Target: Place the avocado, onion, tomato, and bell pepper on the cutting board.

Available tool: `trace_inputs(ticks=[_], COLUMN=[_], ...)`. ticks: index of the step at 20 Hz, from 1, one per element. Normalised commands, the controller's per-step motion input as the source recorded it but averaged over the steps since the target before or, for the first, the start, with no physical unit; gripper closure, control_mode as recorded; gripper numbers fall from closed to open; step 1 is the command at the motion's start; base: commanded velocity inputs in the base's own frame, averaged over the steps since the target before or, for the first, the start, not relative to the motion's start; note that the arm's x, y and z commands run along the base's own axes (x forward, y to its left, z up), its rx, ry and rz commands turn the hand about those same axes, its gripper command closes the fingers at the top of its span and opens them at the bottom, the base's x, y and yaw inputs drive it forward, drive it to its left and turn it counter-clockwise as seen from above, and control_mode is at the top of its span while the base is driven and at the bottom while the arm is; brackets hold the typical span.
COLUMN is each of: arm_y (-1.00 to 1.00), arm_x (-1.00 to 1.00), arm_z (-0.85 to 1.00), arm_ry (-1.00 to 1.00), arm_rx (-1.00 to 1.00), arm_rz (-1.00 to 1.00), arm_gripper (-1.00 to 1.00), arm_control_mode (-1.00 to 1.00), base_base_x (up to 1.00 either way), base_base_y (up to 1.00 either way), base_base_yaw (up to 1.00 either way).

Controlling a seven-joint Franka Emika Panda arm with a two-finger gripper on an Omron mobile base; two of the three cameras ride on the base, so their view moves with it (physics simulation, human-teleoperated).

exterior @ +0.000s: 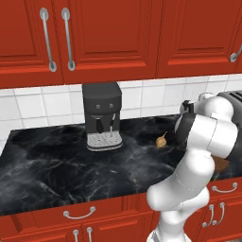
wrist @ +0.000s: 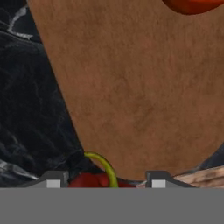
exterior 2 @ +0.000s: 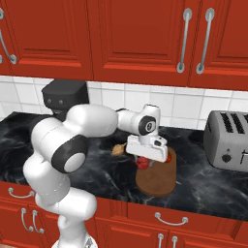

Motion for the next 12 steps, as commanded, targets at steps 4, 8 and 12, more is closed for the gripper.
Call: trace_inputs(ticks=[4,8,12], arm_y=[-0.04,0.0,-0.03], arm_x=[0.0,0.0,0.01], arm_z=[-0.12,-0.23,-0.28], arm_ry=[0.0,0.0,0.0], arm_rx=[0.0,0.0,0.0], arm_rz=[0.0,0.0,0.0], arm_gripper=[1.0,1.0,1.0], arm_control_mode=[-1.0,-1.0,-1.0], base_base_x=[0.0,0.0,0.0], base_base_y=[0.0,0.0,0.0], base_base_yaw=[0.0,0.0,0.0])
